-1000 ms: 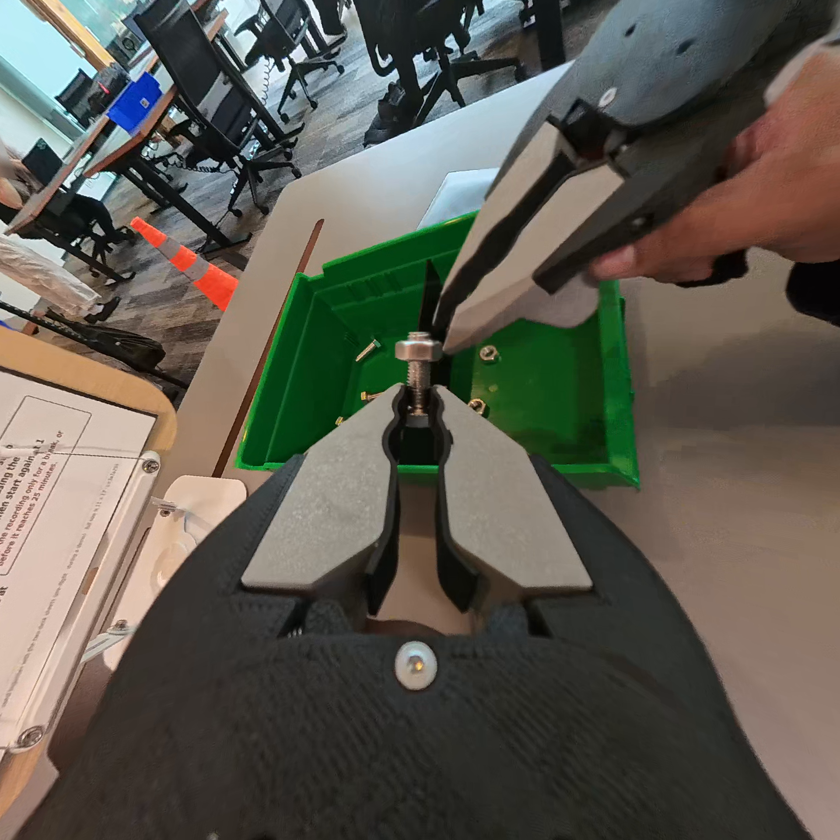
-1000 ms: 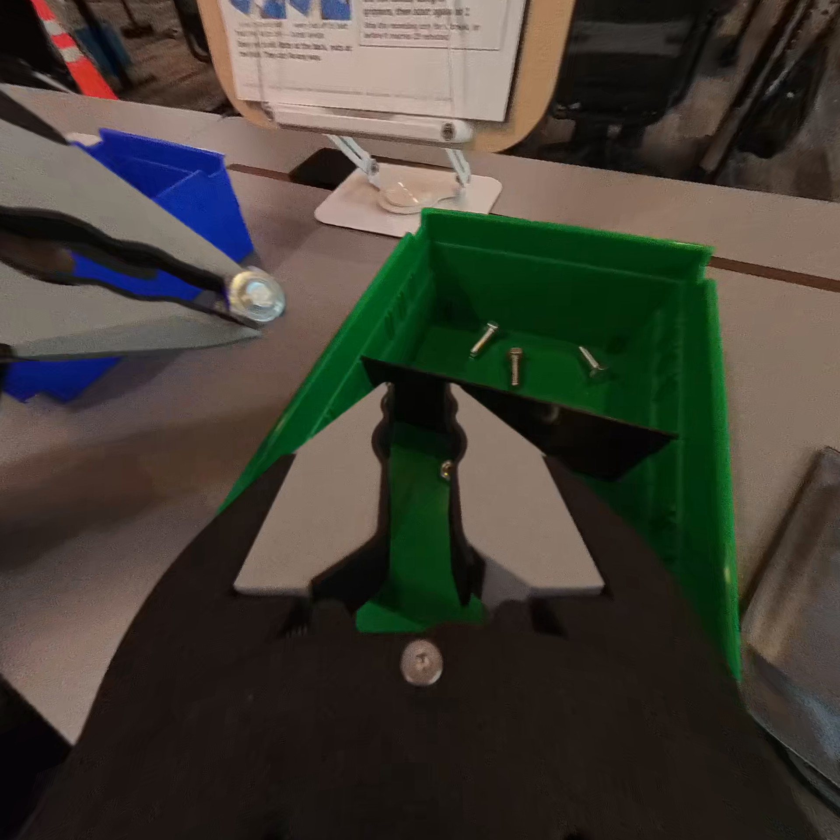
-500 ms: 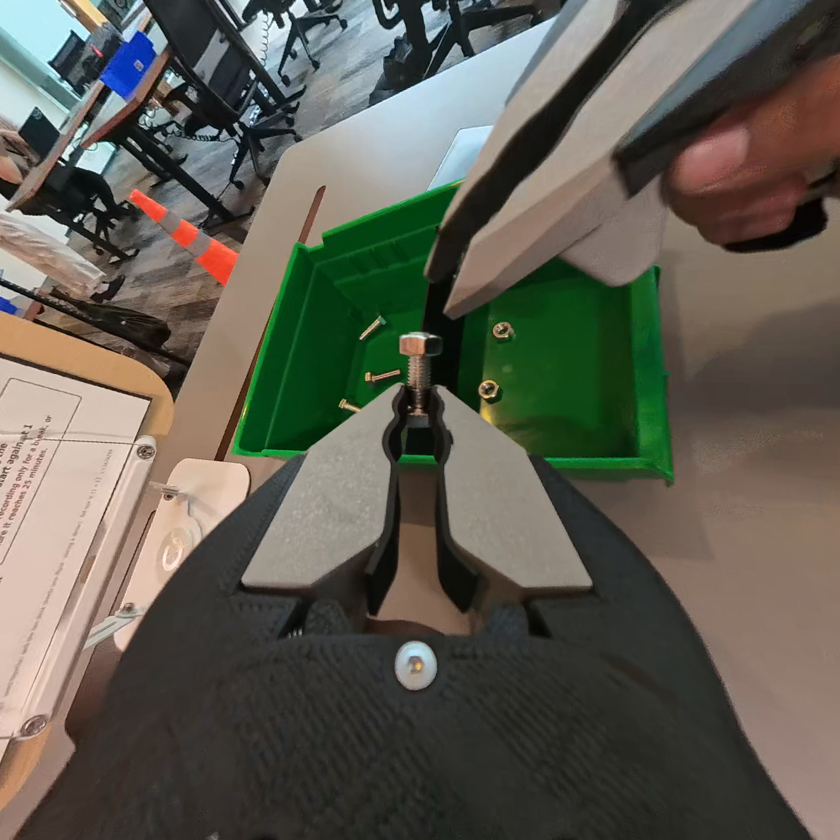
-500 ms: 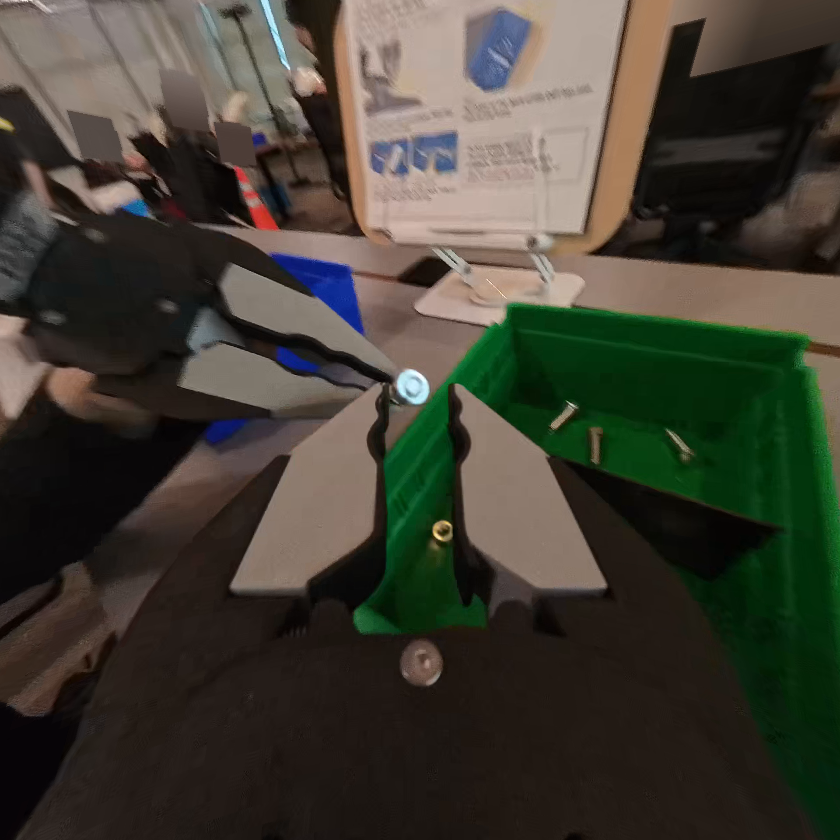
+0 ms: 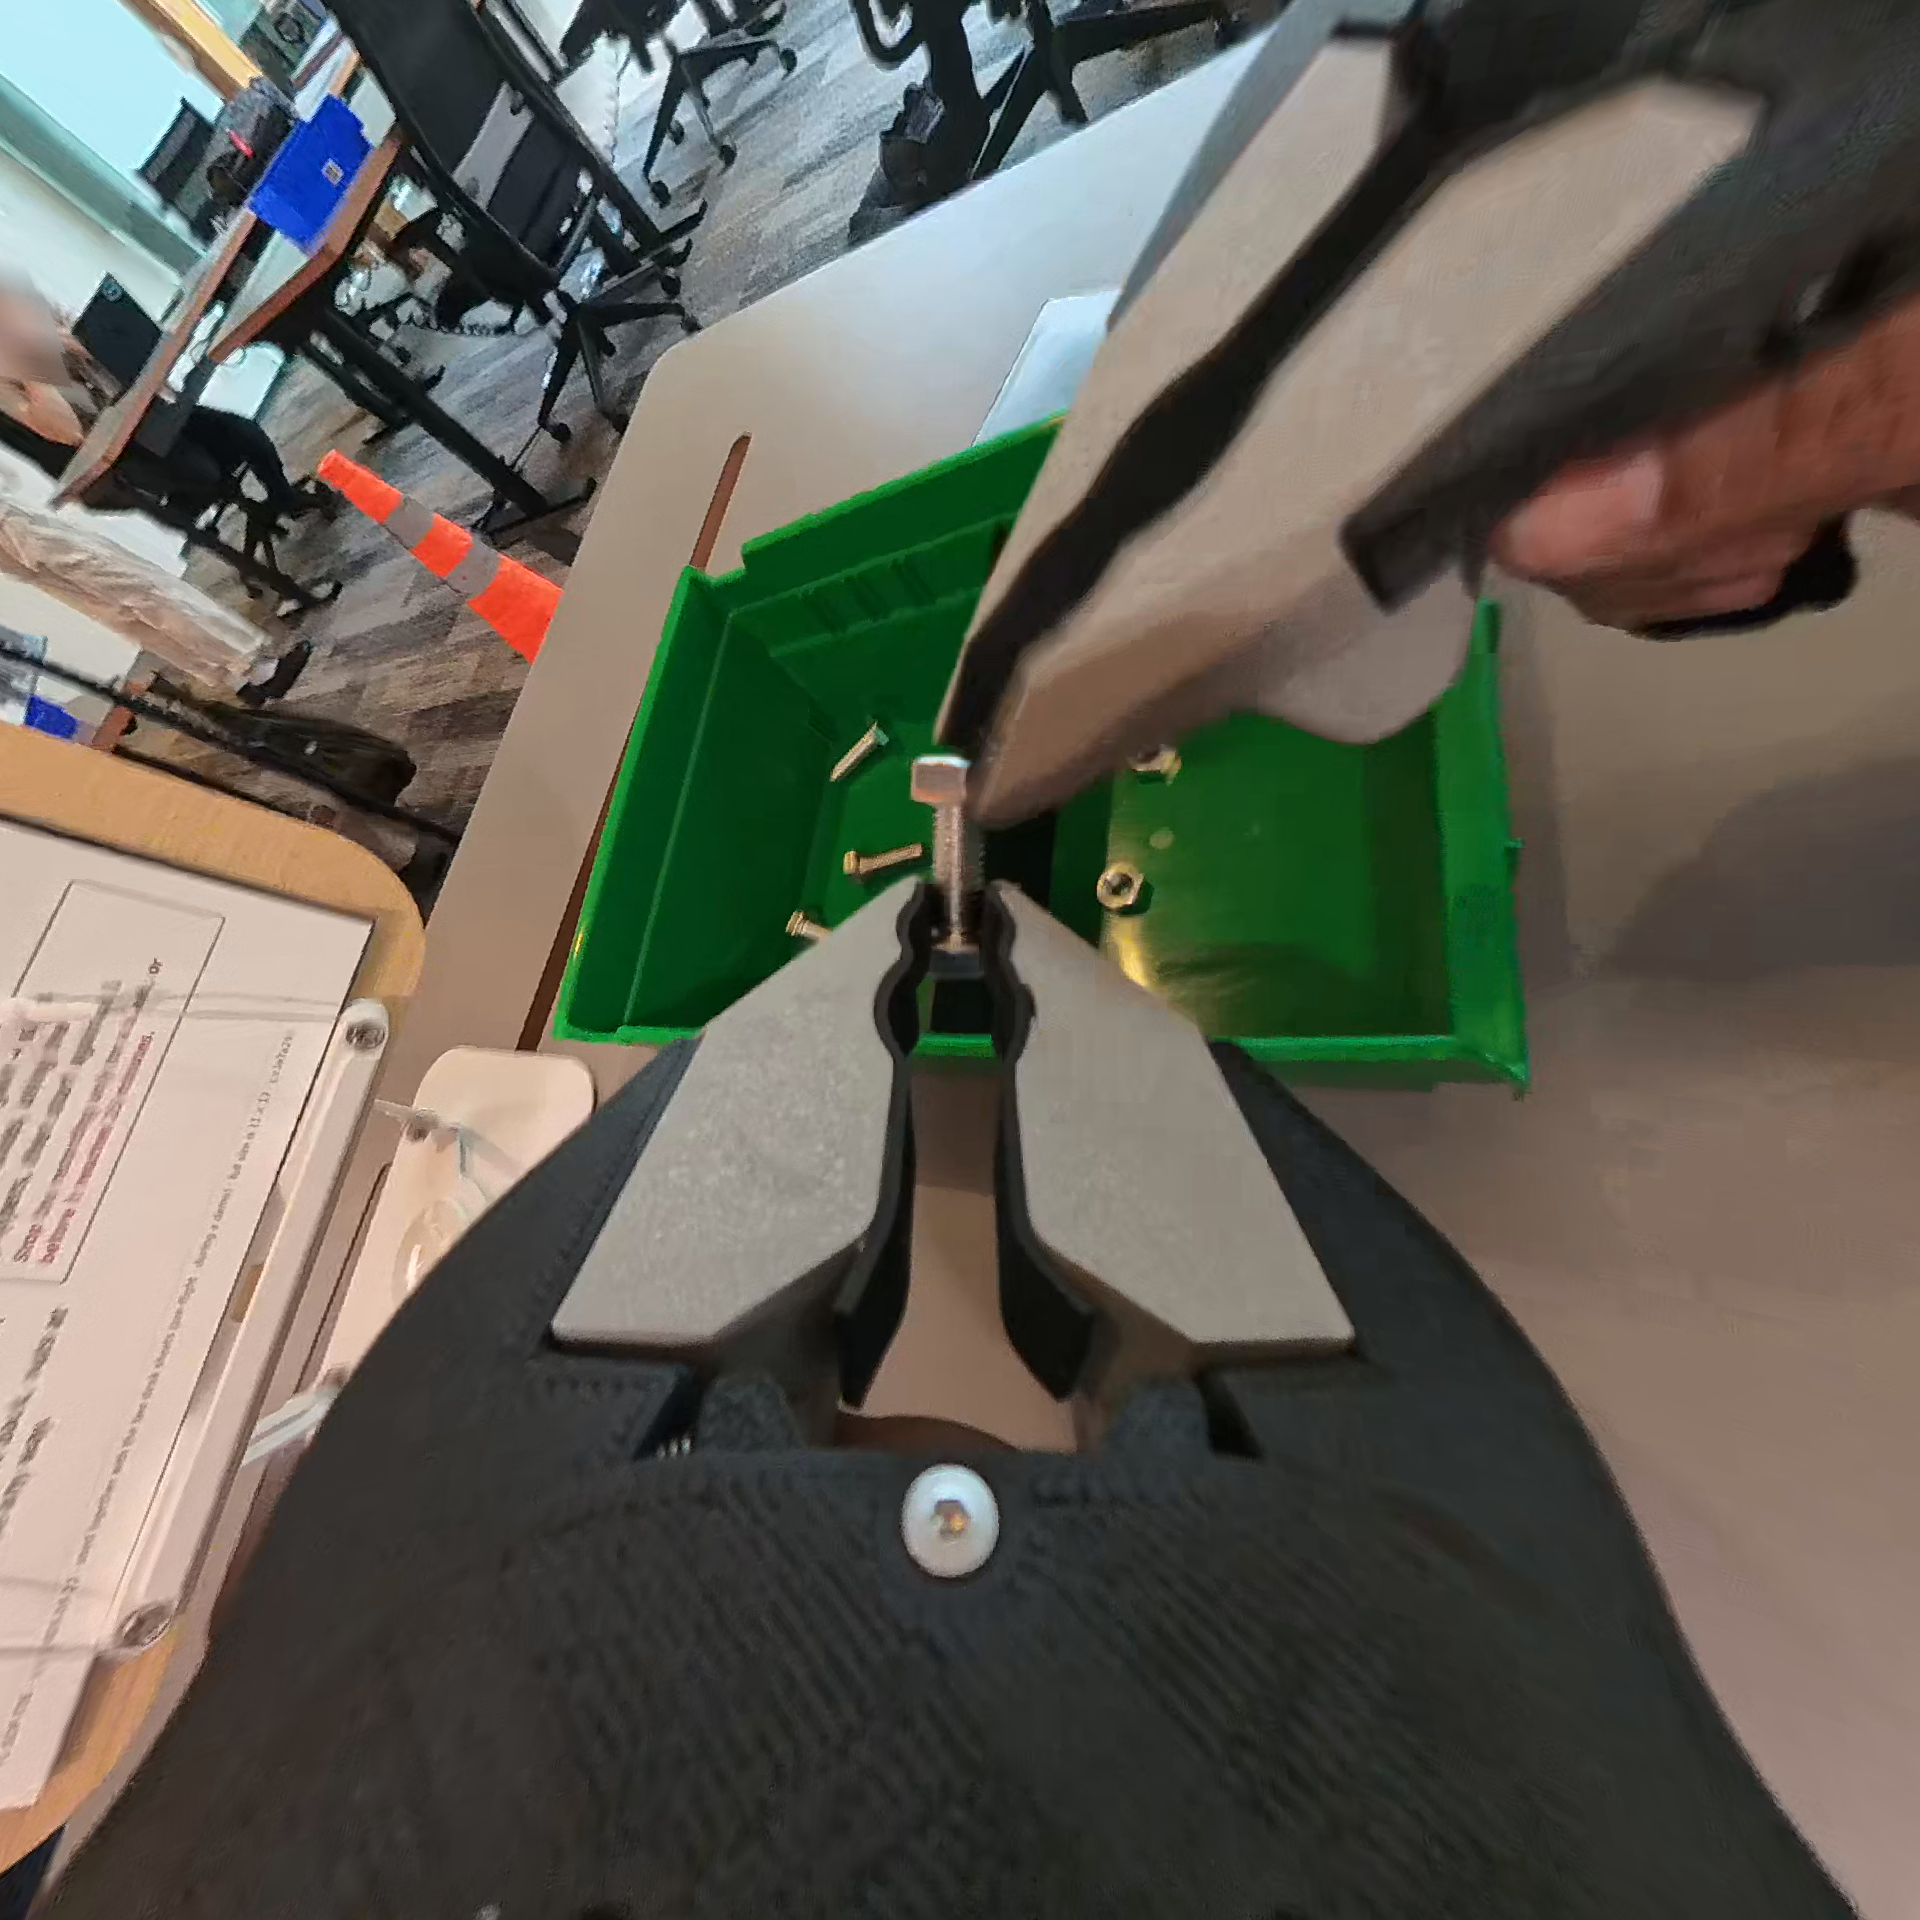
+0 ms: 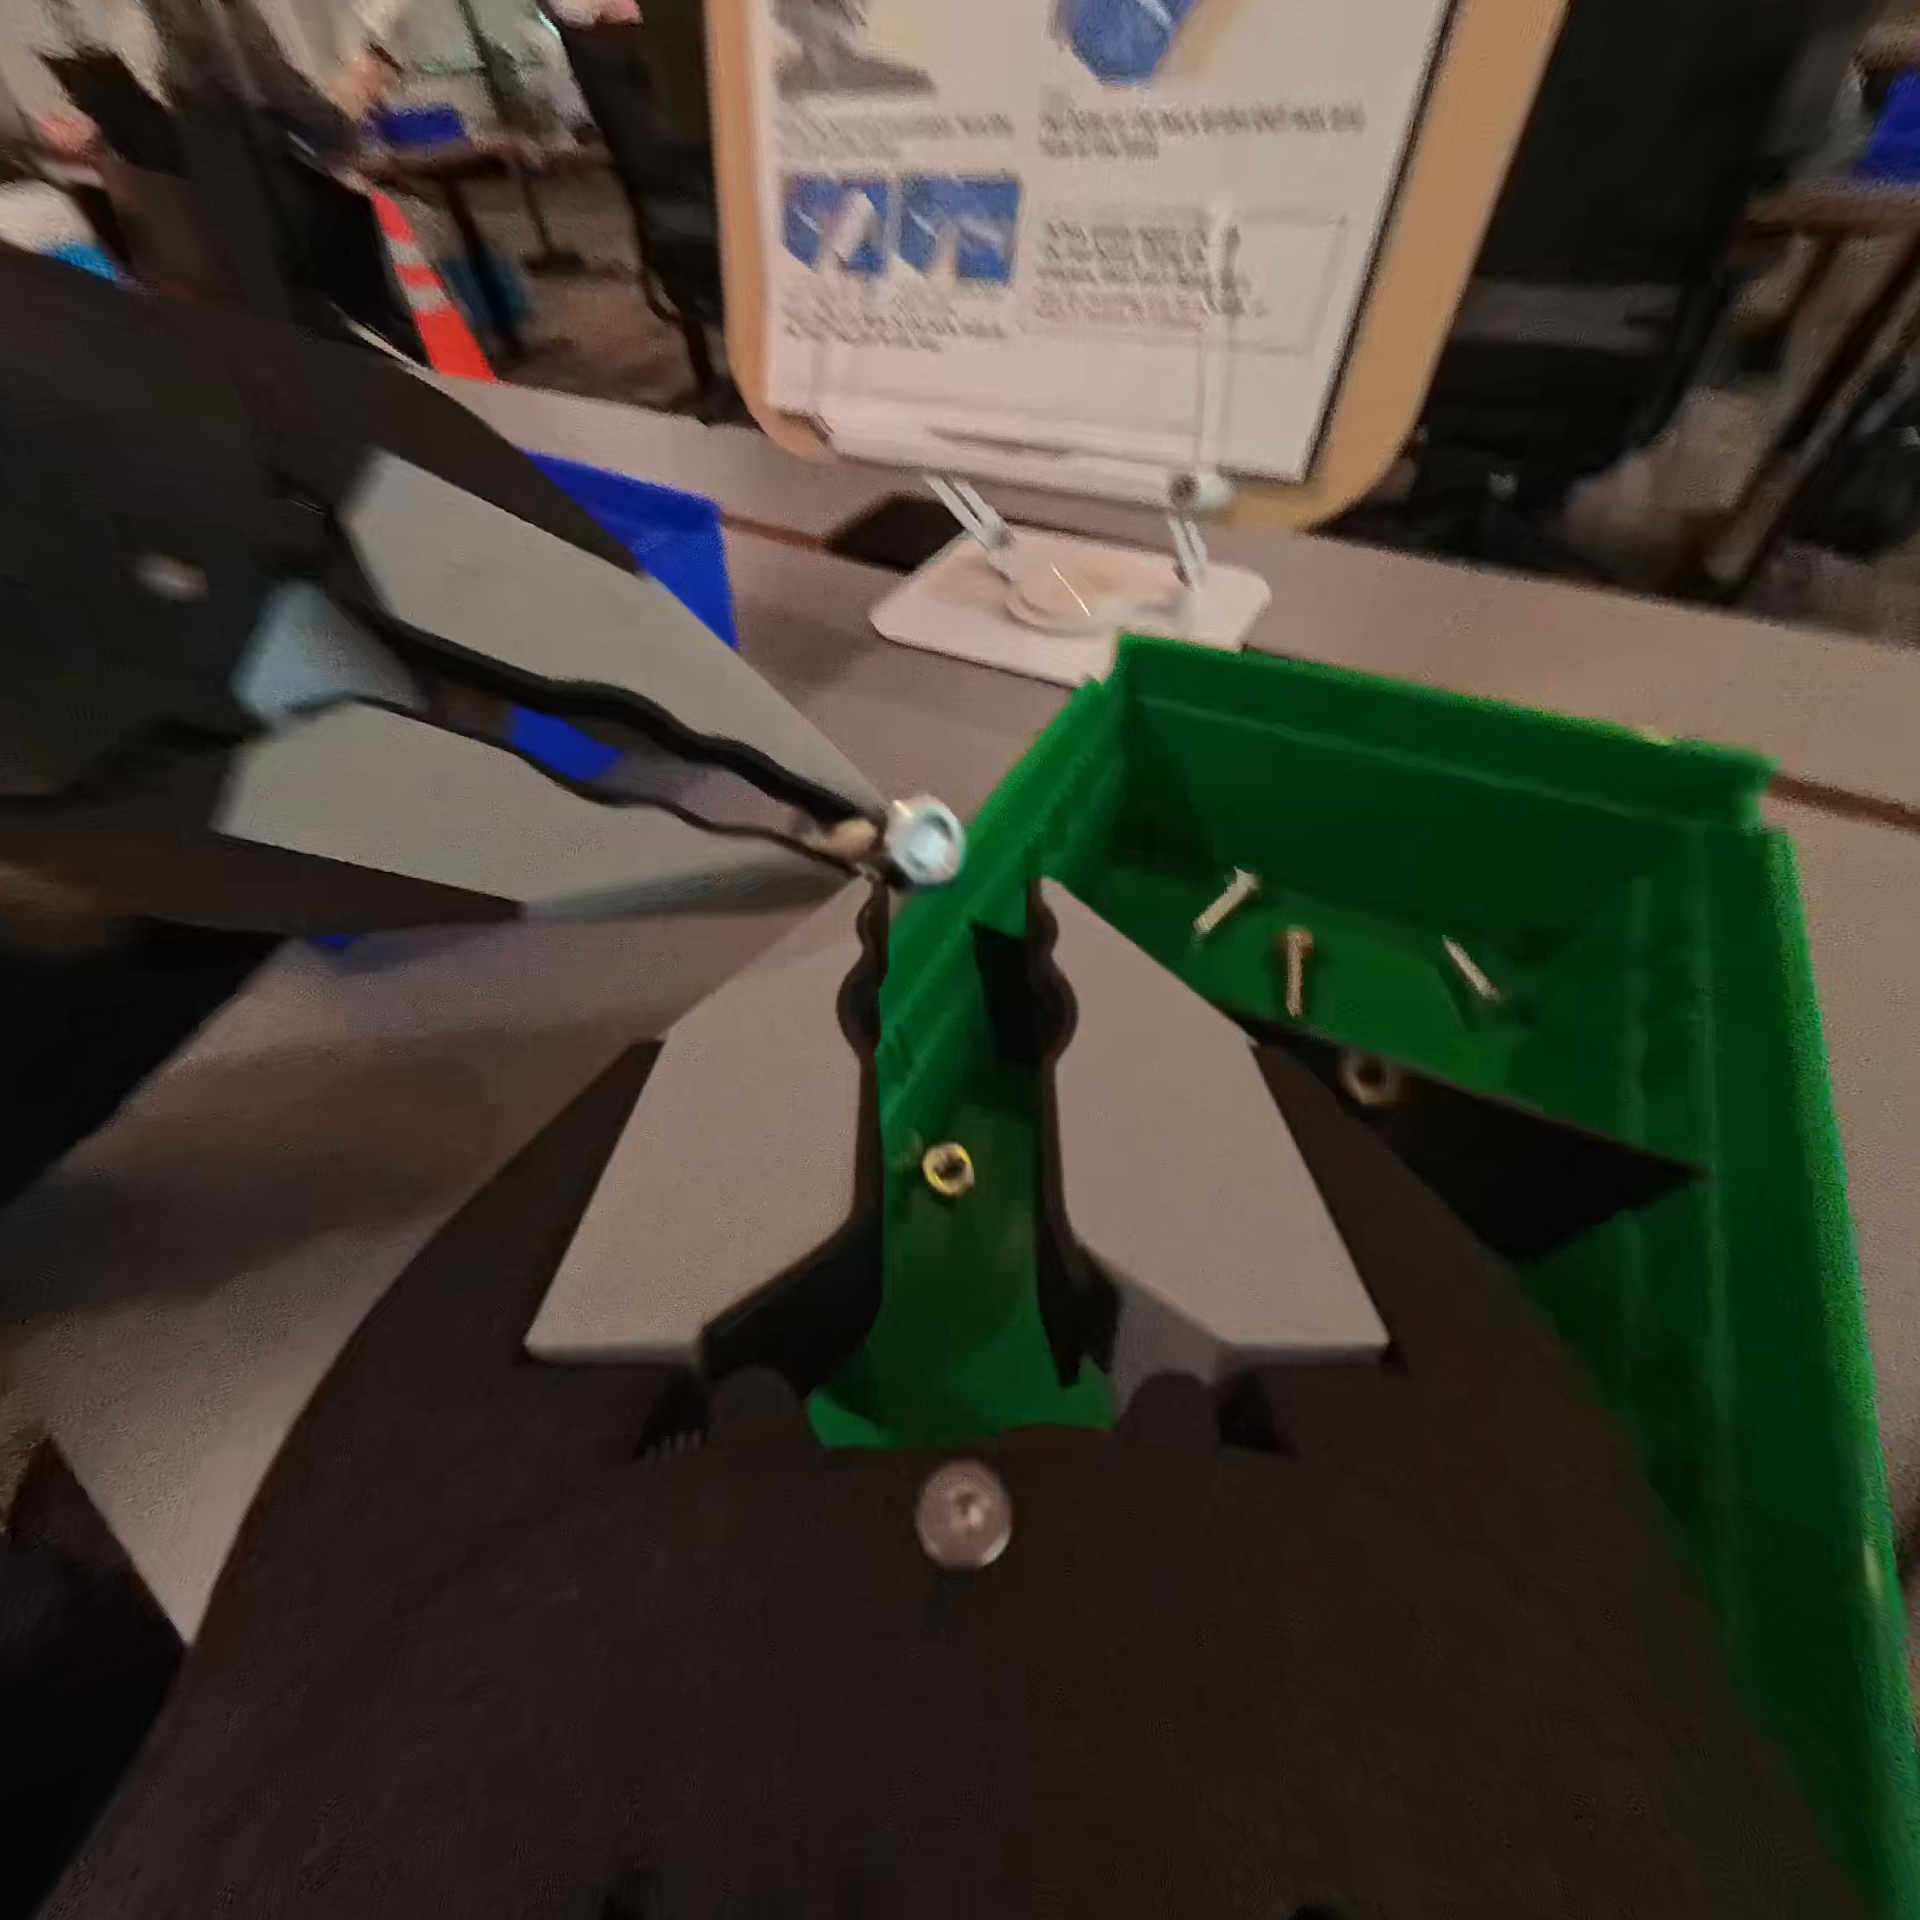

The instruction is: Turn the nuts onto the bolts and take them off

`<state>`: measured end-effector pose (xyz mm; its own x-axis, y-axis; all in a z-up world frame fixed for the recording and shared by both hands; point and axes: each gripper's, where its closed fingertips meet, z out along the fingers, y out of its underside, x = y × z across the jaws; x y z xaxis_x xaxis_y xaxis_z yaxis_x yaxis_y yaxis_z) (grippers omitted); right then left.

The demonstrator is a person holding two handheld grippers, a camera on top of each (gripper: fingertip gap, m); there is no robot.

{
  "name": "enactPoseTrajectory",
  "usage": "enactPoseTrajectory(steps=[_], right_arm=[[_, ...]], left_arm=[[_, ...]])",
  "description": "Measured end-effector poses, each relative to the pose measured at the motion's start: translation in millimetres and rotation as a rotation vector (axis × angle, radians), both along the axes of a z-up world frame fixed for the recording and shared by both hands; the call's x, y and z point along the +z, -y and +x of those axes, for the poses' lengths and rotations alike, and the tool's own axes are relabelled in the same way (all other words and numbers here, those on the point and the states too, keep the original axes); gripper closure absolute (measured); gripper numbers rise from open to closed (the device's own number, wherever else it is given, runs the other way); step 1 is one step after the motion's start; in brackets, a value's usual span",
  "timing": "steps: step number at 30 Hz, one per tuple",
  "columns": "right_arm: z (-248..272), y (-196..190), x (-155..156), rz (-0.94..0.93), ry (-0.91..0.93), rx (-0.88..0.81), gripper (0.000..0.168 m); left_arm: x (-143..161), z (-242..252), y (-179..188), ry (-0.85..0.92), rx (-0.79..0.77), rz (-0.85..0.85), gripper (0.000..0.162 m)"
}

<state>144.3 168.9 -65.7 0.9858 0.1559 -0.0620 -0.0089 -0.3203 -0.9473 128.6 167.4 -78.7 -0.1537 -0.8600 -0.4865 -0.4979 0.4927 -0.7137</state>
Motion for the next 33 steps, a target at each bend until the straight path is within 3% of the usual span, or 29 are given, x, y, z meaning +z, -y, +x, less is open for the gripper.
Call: enactPoseTrajectory(steps=[1, 3, 7, 9, 11, 13, 14, 19, 20, 23, 25, 30, 33], right_arm=[[15, 0, -24, -0.115, 0.018, -0.060, 0.168], [25, 1, -35, -0.165, 0.018, -0.083, 0.166], [-14, 10, 31, 0.139, -0.077, 0.091, 0.166], [-19, 10, 37, 0.180, -0.071, 0.108, 0.168], [-2, 1, 8, 0.044, -0.068, 0.040, 0.162], [15, 1, -27, -0.130, -0.098, -0.006, 0.168], [23, 2, -28, -0.127, -0.076, -0.038, 0.168], [-21, 15, 46, 0.212, -0.115, 0.124, 0.166], [-21, 14, 41, 0.186, -0.079, 0.106, 0.168], [10, 6, -14, -0.080, -0.055, -0.016, 0.168], [27, 9, -34, -0.181, -0.015, -0.067, 0.168], [-25, 18, 52, 0.229, -0.093, 0.122, 0.168], [-15, 6, 18, 0.071, -0.014, 0.057, 0.168]], left_arm=[[-1, 0, -3, 0.000, 0.009, 0.010, 0.156], [0, -1, -3, 0.006, 0.000, -0.031, 0.156], [0, -3, -8, 0.000, 0.013, -0.018, 0.156], [0, -2, -5, -0.001, 0.005, -0.013, 0.156], [1, -3, -5, -0.006, 0.014, 0.008, 0.157], [0, -3, -8, 0.000, 0.016, 0.010, 0.156], [0, -3, -5, 0.002, 0.000, -0.038, 0.156], [0, -1, -2, 0.002, -0.006, -0.016, 0.156], [0, -1, 0, 0.001, -0.010, -0.011, 0.156], [-1, -1, -8, -0.002, 0.022, 0.039, 0.156], [4, -2, -4, 0.021, 0.004, -0.027, 0.156], [3, -2, -4, 0.010, 0.006, 0.000, 0.156], [1, 0, 0, 0.004, 0.003, 0.028, 0.157]])
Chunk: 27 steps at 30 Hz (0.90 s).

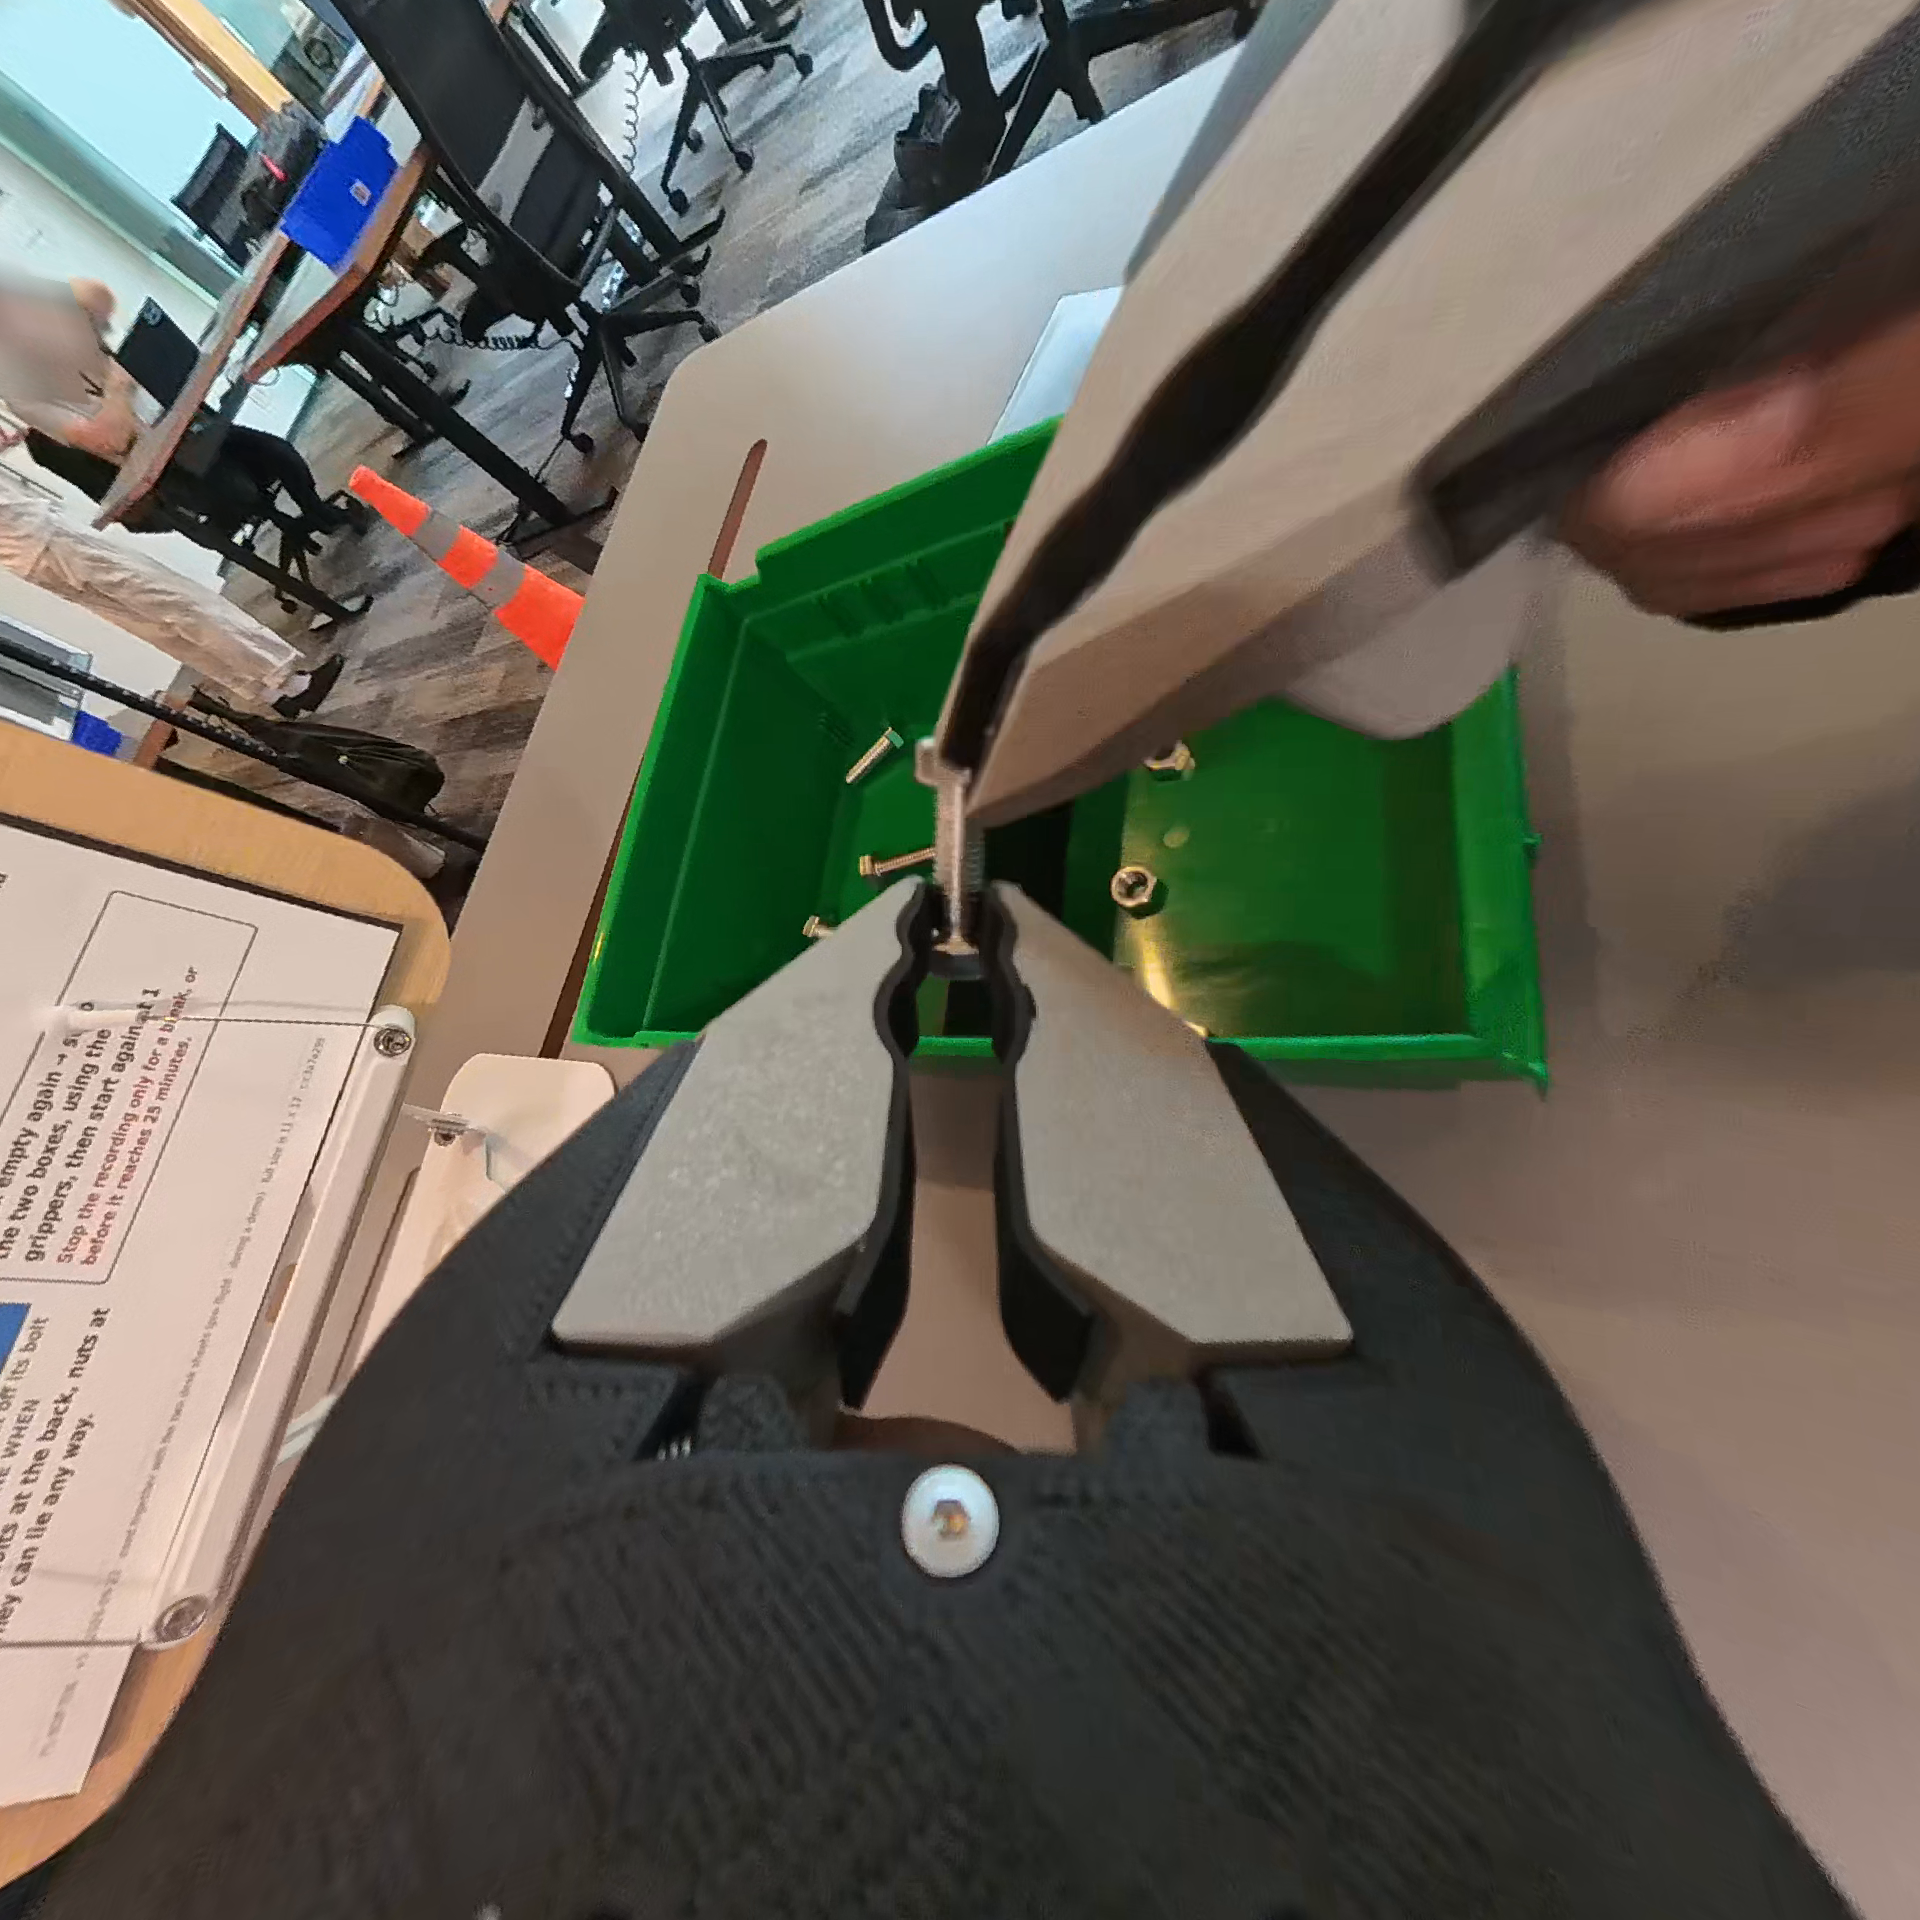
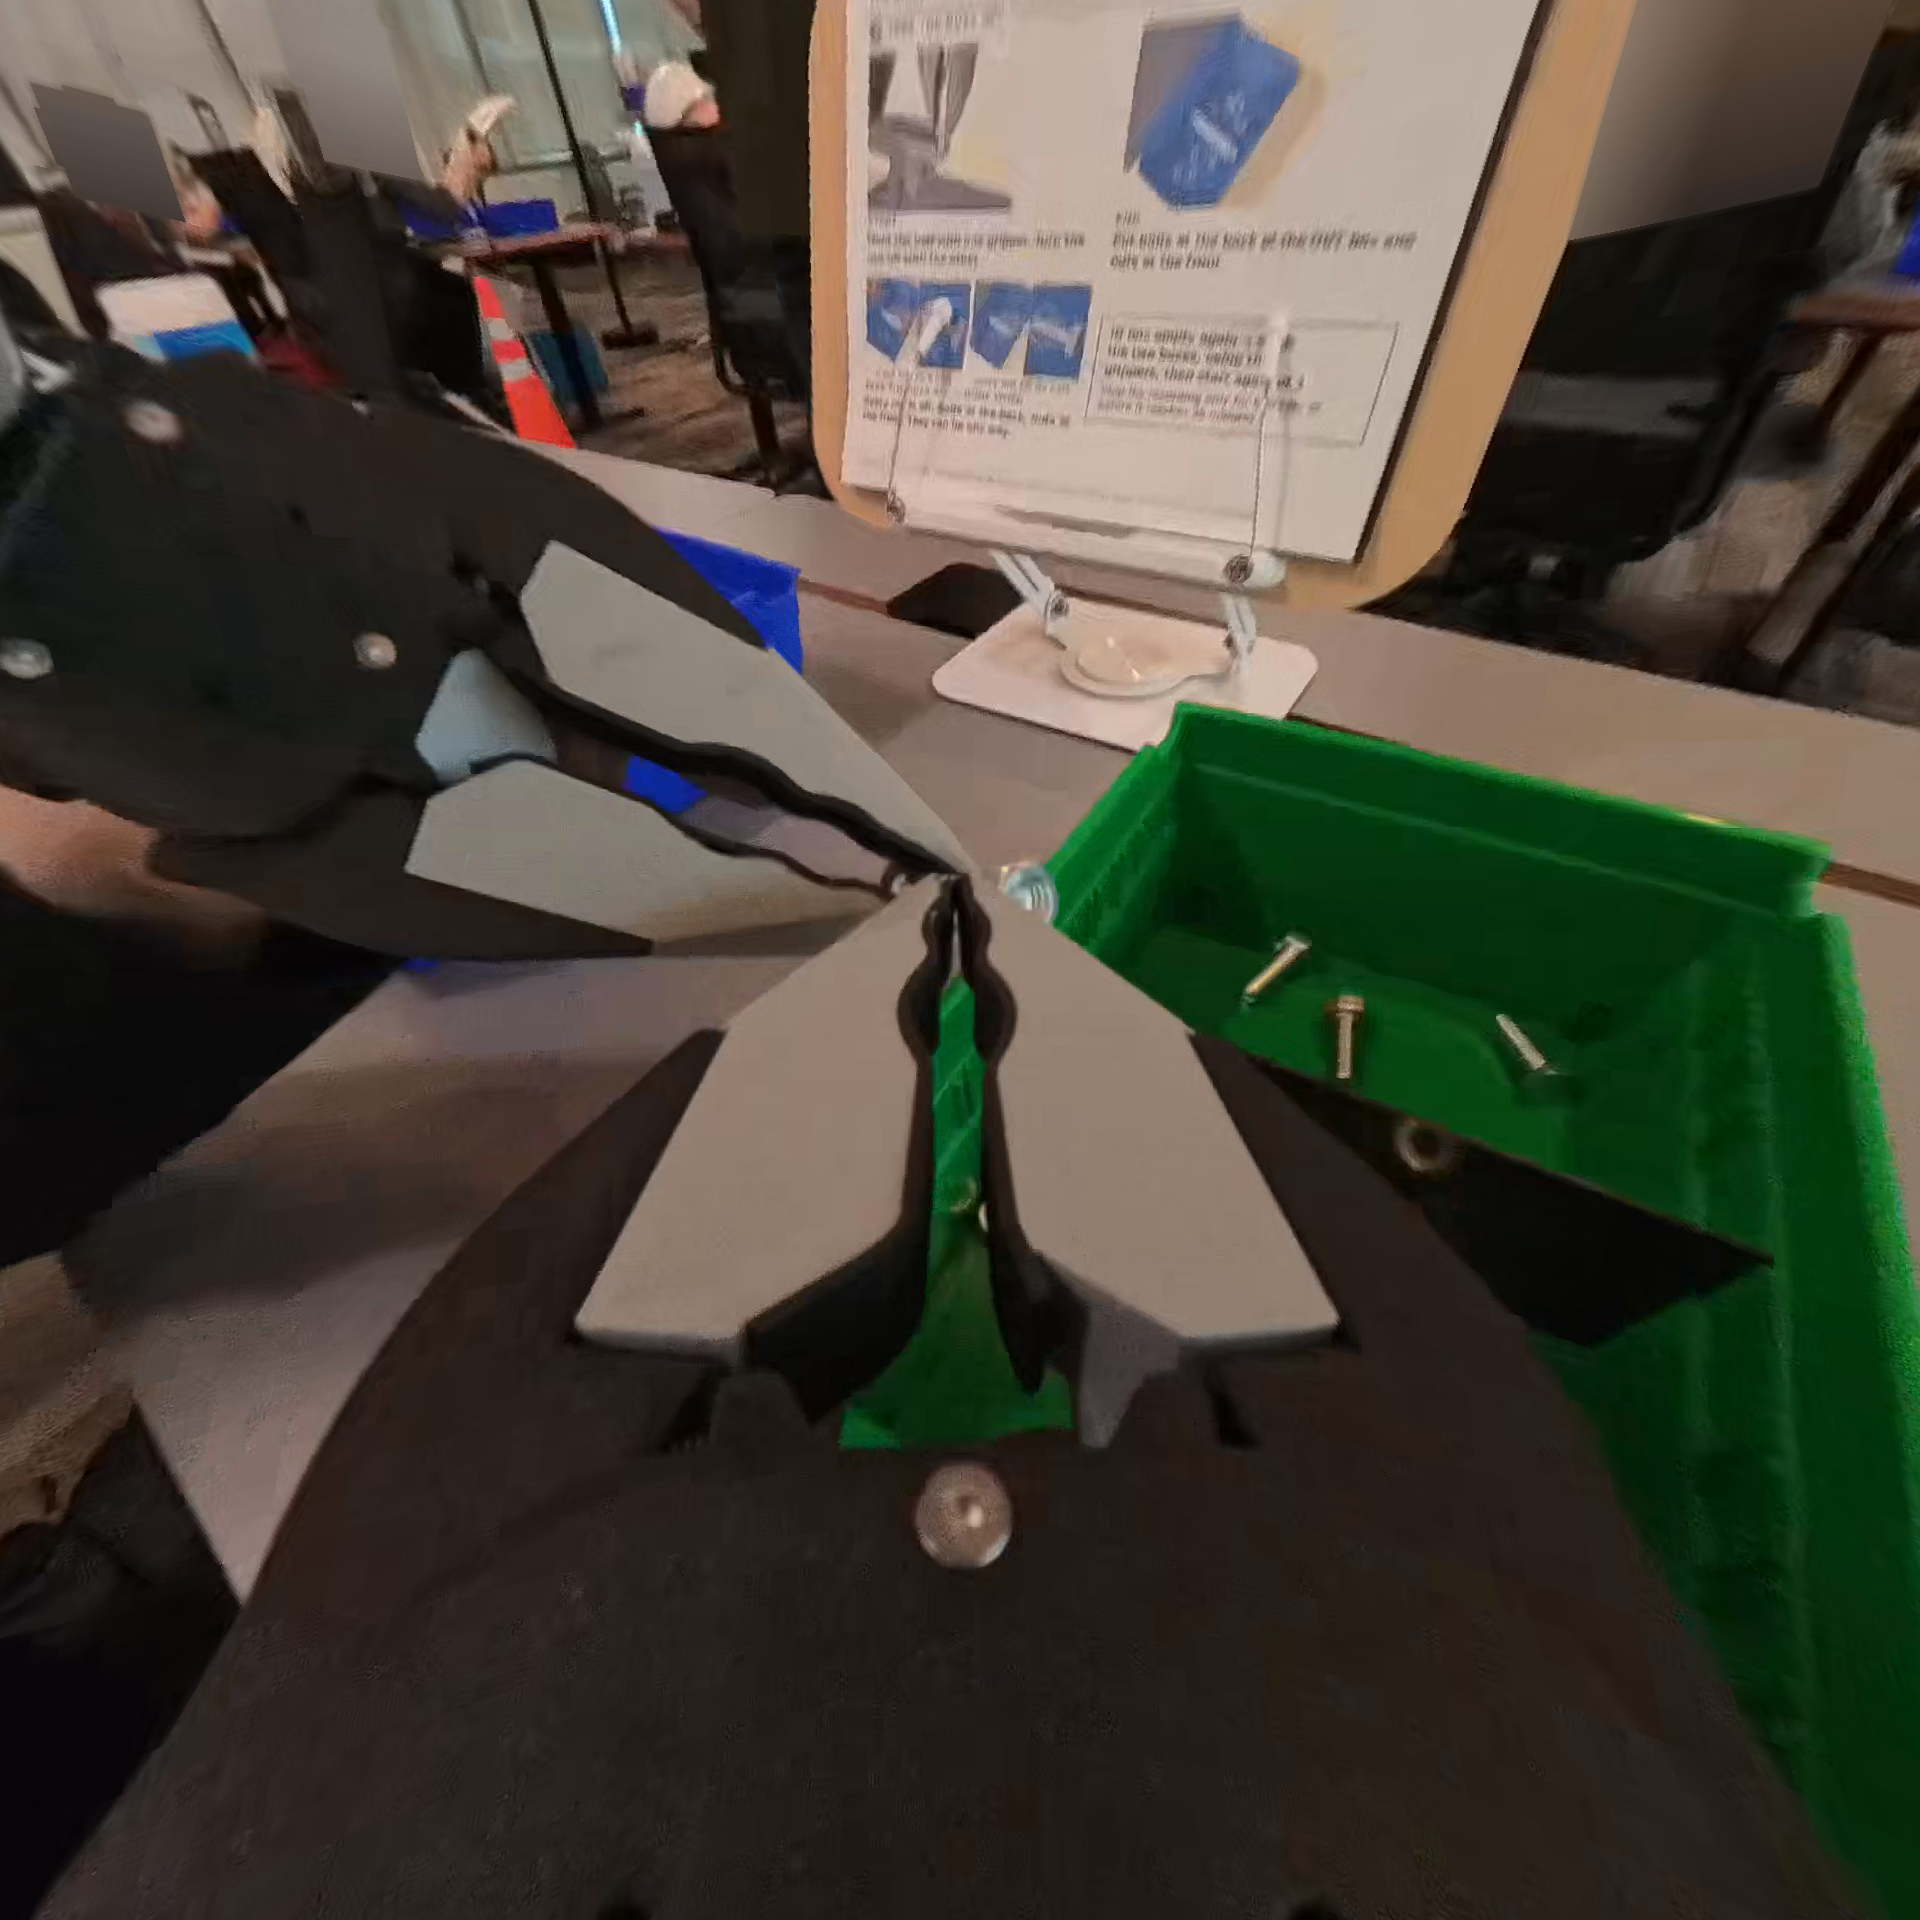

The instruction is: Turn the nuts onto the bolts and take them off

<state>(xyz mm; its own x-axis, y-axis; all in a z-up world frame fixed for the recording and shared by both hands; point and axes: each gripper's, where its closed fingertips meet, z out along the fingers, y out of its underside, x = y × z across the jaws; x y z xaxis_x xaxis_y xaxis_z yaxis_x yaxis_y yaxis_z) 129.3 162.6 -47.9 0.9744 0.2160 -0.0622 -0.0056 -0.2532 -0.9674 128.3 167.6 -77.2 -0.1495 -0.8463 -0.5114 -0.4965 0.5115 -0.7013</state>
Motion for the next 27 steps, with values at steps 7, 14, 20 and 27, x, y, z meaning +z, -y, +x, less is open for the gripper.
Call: enactPoseTrajectory(steps=[7, 14, 20, 27], right_arm=[[15, 1, -9, -0.057, -0.065, -0.035, 0.138], [48, -2, -61, -0.292, 0.003, -0.177, 0.139], [2, 2, 6, 0.012, -0.253, 0.113, 0.118], [63, 0, -75, -0.330, -0.053, -0.166, 0.122]], left_arm=[[9, -6, -8, 0.024, 0.020, -0.007, 0.156], [9, -2, -1, 0.028, 0.015, 0.028, 0.156], [-1, -5, -5, -0.020, 0.003, 0.025, 0.156], [-2, -1, -2, -0.016, 0.006, 0.038, 0.156]])
